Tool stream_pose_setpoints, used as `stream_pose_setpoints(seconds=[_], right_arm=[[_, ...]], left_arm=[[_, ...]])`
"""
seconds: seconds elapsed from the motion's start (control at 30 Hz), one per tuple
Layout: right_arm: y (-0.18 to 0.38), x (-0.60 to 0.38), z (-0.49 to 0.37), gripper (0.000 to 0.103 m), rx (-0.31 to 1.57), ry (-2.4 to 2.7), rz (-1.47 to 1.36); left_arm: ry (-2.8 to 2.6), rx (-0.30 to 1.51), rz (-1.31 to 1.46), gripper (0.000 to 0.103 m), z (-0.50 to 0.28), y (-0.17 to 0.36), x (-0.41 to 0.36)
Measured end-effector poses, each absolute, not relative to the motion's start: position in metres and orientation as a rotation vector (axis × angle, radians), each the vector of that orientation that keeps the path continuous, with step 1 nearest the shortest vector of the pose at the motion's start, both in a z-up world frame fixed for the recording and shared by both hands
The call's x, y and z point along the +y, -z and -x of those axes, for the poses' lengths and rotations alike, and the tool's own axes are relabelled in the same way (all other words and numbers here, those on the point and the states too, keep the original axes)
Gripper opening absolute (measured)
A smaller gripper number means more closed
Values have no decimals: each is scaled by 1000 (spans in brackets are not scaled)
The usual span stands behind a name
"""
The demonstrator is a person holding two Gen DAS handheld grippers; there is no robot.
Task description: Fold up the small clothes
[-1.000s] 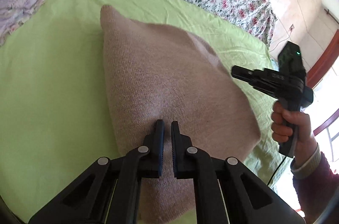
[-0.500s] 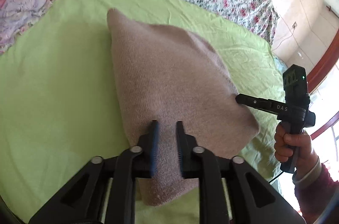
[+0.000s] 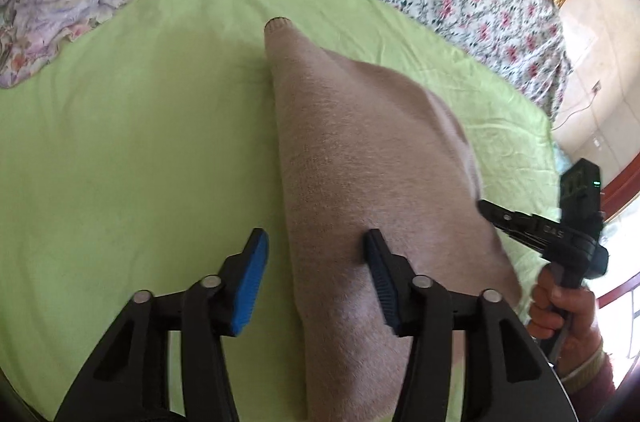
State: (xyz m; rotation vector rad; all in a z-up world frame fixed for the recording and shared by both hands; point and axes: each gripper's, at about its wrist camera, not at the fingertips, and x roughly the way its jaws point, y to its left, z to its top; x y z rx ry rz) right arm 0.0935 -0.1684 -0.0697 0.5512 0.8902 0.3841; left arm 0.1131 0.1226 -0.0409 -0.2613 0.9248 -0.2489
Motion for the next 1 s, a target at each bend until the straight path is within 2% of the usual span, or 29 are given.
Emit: stream_pose_setpoints(seconds=[0.07,0.2,0.4,0.57,0.8,1.0], right_arm=[[74,-173,-94,6,898,-358,-551],[90,-184,-99,2,965,-312,-582],[58,-191,-51,3,823,-373,-600],[42,-184,-16,3,789,-378,-521],[45,-161,4,3,820,-432,-460],[77,-155,-3,3,962,-363,-446]], left_arm=[[234,928,238,64,-117,45,121],[235,937,265,66,-120,52,127],[233,921,260,63,-109,43,127],[266,908,259,60,-87,34,125],[284,936,216,60,-43,40,113],[255,999,160,61,-25,64,109]])
